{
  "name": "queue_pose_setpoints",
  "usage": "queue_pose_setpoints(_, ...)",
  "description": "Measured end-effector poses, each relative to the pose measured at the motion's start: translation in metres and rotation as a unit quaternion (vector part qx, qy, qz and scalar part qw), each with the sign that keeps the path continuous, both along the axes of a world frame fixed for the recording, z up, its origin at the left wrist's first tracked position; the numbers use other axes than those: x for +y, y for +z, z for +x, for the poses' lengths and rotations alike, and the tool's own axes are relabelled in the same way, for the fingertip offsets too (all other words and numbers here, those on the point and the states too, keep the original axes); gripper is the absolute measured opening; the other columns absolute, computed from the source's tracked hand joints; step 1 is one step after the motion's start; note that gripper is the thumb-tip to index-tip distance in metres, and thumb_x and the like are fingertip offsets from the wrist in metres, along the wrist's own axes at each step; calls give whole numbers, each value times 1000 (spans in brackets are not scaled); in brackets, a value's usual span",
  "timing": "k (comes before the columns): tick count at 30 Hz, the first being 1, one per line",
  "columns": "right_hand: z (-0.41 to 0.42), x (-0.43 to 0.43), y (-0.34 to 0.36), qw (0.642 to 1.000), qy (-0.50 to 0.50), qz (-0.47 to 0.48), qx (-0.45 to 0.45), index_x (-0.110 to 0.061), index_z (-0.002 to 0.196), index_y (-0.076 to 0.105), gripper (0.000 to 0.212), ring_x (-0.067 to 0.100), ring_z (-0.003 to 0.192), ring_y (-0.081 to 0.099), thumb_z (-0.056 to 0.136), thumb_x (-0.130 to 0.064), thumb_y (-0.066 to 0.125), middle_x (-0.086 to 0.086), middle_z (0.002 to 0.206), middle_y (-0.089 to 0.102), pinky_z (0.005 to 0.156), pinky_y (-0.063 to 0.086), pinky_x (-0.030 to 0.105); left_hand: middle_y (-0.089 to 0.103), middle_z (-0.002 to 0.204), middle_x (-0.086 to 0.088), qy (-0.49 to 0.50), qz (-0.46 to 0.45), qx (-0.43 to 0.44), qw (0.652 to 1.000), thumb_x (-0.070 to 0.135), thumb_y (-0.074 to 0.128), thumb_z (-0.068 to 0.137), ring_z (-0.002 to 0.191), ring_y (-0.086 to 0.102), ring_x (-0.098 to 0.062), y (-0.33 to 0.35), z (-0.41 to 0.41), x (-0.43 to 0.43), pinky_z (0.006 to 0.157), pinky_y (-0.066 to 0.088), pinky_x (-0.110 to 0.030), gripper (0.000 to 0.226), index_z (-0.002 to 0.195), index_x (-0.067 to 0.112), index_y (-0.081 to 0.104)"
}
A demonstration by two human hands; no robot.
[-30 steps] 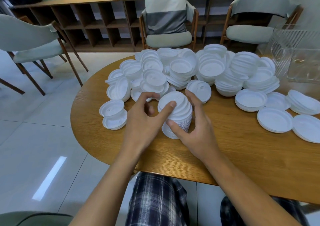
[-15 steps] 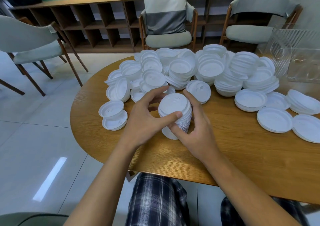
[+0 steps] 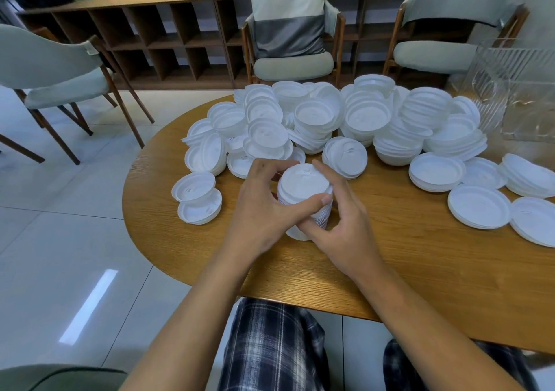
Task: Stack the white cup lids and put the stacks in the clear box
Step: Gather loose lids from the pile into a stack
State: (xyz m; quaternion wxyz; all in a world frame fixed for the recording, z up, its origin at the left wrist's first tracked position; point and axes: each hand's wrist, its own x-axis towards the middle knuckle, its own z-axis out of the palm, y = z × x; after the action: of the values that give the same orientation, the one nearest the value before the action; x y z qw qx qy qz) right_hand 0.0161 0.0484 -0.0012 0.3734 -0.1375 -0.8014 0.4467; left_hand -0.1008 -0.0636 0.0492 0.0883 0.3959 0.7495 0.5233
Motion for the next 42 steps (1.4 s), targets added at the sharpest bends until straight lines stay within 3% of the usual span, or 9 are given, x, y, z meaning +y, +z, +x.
queue_pose_setpoints(8,-1,0,-1,1000,18,-13,-18,-31,148,46,82,9,133,54,78,-33,89,-12,141,57,105,47,21,64,127,16,-19,25,-45,999,49,92,73,121,61,-2,-11,0,-5,93,54,-24,65,130,35,64)
queue_pose_setpoints(11,0,-1,0,1000,8,-9,-16,-26,147,48,80,5,131,54,79,-34,90,-10,139,58,103,43,15,62,133,14,-47,27,-17,998,57,68,89,126,58,-4,-17,-3,-14,96,49,-16,60,141,28,60)
queue_pose_setpoints(14,-1,-1,0,1000,3,-7,-21,-29,146,48,80,5,133,52,79,-39,89,-12,140,57,106,43,18,66,129,7,32,67,15,997,52,54,102,124,60,-5,-22,-15,-31,96,47,-17,49,138,21,63)
queue_pose_setpoints(18,-1,-1,0,1000,5,-19,-23,-31,146,47,79,6,133,52,79,-43,87,-14,139,57,107,47,24,59,129,1,197,32,183,963,32,76,94,123,56,-9,-37,-52,-54,102,50,-39,34,124,19,69)
queue_pose_setpoints(22,-1,-2,0,1000,8,-22,-20,-32,147,46,79,7,133,53,79,-45,86,-13,140,56,107,49,30,51,141,-1,232,-73,192,951,57,74,83,133,51,-23,-50,-80,-71,110,42,-58,52,124,26,68)
queue_pose_setpoints(24,-1,-1,0,999,9,-22,-21,-33,147,46,79,7,134,52,79,-45,86,-13,140,56,108,49,31,51,141,2,204,-97,159,961,62,75,82,132,52,-19,-53,-83,-74,110,45,-53,56,125,27,68)
queue_pose_setpoints(29,0,-1,0,1000,8,-19,-23,-32,147,45,80,7,134,51,79,-47,85,-13,141,55,107,45,21,57,133,2,180,-88,166,966,37,83,88,124,54,-14,-57,-80,-73,97,45,-28,44,124,16,70)
queue_pose_setpoints(38,-1,-2,-1,1000,-1,-16,-24,-31,146,46,81,2,132,51,78,-46,86,-12,139,56,105,41,13,64,116,3,92,-27,227,969,23,86,86,108,64,-14,-56,-56,-57,91,50,-25,32,114,15,73)
queue_pose_setpoints(42,0,-2,-1,999,-37,5,-5,-23,144,49,79,1,128,54,78,-33,91,-9,134,59,102,43,13,65,114,1,42,-10,227,973,22,87,83,107,64,-15,-53,-45,-32,93,49,-23,33,113,14,73)
